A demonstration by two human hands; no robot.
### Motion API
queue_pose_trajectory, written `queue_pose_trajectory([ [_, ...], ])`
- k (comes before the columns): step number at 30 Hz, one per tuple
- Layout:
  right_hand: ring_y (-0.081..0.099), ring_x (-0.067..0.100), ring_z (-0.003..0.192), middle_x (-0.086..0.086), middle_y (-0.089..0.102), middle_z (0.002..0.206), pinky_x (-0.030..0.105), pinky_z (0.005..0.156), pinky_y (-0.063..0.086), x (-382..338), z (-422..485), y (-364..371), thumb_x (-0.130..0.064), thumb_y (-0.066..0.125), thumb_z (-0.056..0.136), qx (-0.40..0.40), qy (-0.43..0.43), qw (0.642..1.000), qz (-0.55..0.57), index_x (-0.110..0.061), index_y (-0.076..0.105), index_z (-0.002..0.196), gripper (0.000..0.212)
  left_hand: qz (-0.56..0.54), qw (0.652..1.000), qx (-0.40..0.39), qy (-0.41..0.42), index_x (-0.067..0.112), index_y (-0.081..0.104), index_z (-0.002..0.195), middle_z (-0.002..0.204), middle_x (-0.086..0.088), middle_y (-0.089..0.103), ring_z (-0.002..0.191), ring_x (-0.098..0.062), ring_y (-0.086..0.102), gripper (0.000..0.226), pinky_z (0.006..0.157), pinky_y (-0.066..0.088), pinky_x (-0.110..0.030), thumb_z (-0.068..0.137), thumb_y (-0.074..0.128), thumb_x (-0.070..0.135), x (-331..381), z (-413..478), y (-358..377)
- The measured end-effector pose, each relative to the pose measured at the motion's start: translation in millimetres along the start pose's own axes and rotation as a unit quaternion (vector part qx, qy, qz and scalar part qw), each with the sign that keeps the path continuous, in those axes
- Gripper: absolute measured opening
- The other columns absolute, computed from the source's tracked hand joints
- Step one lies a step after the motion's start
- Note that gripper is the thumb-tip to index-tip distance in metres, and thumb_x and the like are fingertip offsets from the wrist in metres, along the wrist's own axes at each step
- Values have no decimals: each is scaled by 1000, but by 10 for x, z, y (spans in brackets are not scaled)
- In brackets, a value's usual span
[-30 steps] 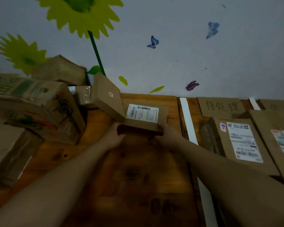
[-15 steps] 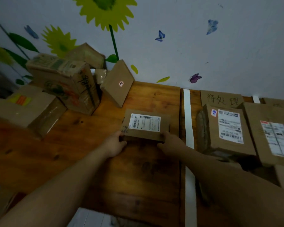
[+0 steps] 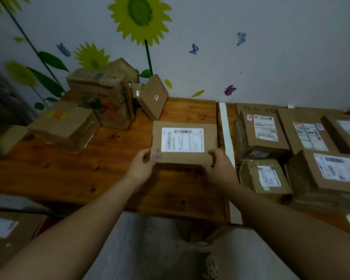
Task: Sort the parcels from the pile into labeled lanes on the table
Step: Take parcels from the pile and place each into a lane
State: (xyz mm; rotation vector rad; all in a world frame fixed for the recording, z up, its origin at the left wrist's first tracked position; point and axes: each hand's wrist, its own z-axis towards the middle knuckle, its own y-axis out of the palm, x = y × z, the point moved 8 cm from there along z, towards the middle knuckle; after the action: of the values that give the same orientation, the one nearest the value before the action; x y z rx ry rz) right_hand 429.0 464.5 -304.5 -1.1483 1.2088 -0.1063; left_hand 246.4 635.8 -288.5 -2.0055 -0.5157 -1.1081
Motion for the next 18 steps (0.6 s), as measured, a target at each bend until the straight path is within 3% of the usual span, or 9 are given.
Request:
queue_pose_trajectory([
  [3, 46, 22, 125, 3, 41, 141, 39, 103, 45, -309, -276, -497, -17, 70, 84, 90, -8, 990, 110, -26, 32, 141, 69, -128, 989, 26, 66, 17, 45, 126, 119, -1, 55, 114, -17, 53, 36, 91, 45, -30, 93, 52, 6, 463, -274, -267],
  [5, 46, 16, 126, -3, 43, 139, 42, 102, 46, -497, -455, -836, -22, 76, 79, 142, -35, 976, 164, -36, 28, 141, 79, -155, 982, 31, 106, 19, 47, 120, 115, 0, 55, 112, -18, 54, 32, 92, 48, -32, 93, 52, 4, 759, -461, -409],
  [9, 43, 6, 119, -12, 41, 136, 23, 92, 45, -790, -835, -1435, -23, 78, 78, 206, -82, 955, 195, -38, 23, 144, 87, -173, 965, 31, 193, 15, 47, 126, 123, -4, 54, 113, -15, 52, 36, 89, 48, -26, 92, 53, 3, 1269, -851, -565],
  [11, 45, 5, 115, -15, 39, 130, 19, 86, 45, -855, -1025, -1695, -24, 78, 79, 225, -99, 949, 199, -40, 25, 142, 84, -184, 958, 30, 220, 13, 47, 126, 121, -1, 54, 106, -10, 53, 36, 76, 49, -14, 93, 52, 2, 1466, -1053, -535],
  [13, 46, 8, 115, -11, 41, 135, 28, 89, 48, -802, -1187, -1928, -27, 78, 78, 243, -95, 944, 200, -45, 24, 141, 85, -197, 952, 18, 234, 13, 46, 125, 114, 4, 53, 92, -2, 54, 34, 59, 47, -6, 94, 50, 1, 1629, -1237, -412],
  [14, 46, 8, 116, -9, 40, 138, 32, 92, 48, -736, -1268, -2044, -27, 78, 78, 251, -88, 943, 198, -46, 23, 141, 86, -205, 949, 5, 239, 15, 46, 124, 112, 5, 53, 89, 0, 53, 33, 57, 47, -6, 94, 50, 1, 1703, -1317, -311],
  [18, 40, 6, 115, -3, 35, 144, 29, 97, 41, -254, -1626, -2594, -21, 74, 81, 280, -46, 943, 176, -39, 18, 147, 88, -221, 945, -57, 235, 19, 48, 116, 110, 2, 56, 99, -11, 57, 28, 77, 52, -25, 94, 50, 2, 1951, -1623, 343],
])
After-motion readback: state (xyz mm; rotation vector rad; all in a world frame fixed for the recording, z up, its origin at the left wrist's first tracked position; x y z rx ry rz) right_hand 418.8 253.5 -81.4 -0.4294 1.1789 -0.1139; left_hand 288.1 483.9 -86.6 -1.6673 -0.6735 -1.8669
